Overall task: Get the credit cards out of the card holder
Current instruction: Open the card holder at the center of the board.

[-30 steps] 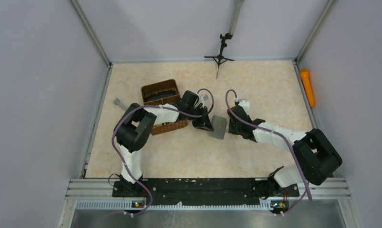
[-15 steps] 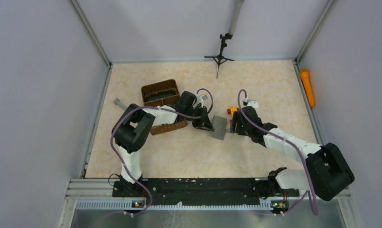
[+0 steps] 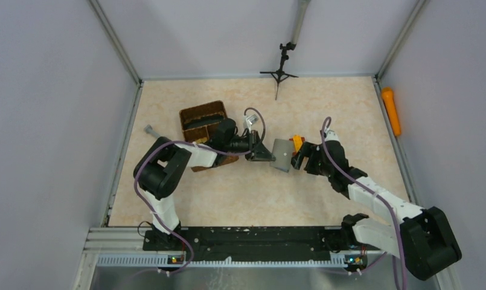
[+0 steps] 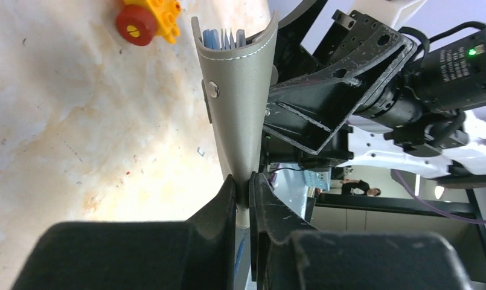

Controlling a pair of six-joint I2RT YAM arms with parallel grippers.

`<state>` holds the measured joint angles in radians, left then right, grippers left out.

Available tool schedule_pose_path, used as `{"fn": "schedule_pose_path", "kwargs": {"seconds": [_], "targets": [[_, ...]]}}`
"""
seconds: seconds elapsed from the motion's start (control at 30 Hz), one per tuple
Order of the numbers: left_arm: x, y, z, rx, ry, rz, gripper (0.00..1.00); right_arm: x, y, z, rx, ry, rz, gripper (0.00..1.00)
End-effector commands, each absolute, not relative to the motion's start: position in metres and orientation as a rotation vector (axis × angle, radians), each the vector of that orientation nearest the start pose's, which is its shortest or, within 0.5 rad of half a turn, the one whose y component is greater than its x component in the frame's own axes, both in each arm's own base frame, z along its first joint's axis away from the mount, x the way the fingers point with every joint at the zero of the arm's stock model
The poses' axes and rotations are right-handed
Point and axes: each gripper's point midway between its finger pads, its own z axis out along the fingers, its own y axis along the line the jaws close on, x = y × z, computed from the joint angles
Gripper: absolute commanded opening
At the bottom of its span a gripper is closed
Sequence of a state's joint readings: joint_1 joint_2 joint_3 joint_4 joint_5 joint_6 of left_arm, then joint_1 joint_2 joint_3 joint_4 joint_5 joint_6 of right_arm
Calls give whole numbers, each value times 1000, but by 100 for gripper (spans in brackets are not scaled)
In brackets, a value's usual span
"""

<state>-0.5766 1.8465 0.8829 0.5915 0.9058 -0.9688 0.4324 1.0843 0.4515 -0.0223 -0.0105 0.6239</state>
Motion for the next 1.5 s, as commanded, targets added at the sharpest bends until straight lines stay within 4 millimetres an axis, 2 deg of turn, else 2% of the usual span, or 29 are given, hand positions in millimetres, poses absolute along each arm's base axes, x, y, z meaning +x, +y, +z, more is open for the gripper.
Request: {"fn": "schedule_pose_path", "kwargs": {"seconds": [0.0, 0.13, 0.4, 0.6, 0.83, 0.97, 1.13, 1.2, 1.23, 1.27, 1.33, 1.37, 1.43, 1.47], "targets": [[259, -362, 178, 419, 2029, -1924, 0, 275, 163, 111, 229, 2110, 740, 85], [254, -360, 190, 449, 1971, -1945, 0, 271, 161, 128, 249, 2025, 809, 84], [236, -355, 227, 523, 1766, -2104, 0, 260, 170, 170, 228, 1867, 1010, 76], [229, -355, 235, 556, 1735, -2112, 0, 256, 173, 190, 247, 1756, 1125, 67], [216, -357, 246, 620, 1668, -2164, 0, 244, 179, 220, 243, 1594, 1300, 64], [210, -360, 248, 655, 1660, -2191, 0, 235, 184, 235, 217, 1533, 1382, 50], [214, -364, 239, 644, 1710, -2153, 1, 229, 185, 247, 191, 1499, 1417, 20], [218, -366, 233, 634, 1744, -2115, 10, 229, 184, 248, 193, 1499, 1411, 8], [220, -366, 229, 627, 1765, -2091, 18, 229, 184, 248, 194, 1503, 1402, 1], [223, -366, 224, 623, 1782, -2053, 33, 231, 182, 247, 196, 1513, 1381, 0], [232, -365, 215, 592, 1824, -1976, 56, 238, 179, 236, 224, 1577, 1309, 0], [237, -362, 204, 553, 1889, -1922, 67, 241, 177, 231, 233, 1608, 1271, 0], [246, -359, 194, 524, 1943, -1796, 80, 246, 171, 220, 256, 1663, 1198, 0], [251, -356, 188, 509, 1969, -1726, 82, 249, 168, 213, 271, 1690, 1162, 0]]}}
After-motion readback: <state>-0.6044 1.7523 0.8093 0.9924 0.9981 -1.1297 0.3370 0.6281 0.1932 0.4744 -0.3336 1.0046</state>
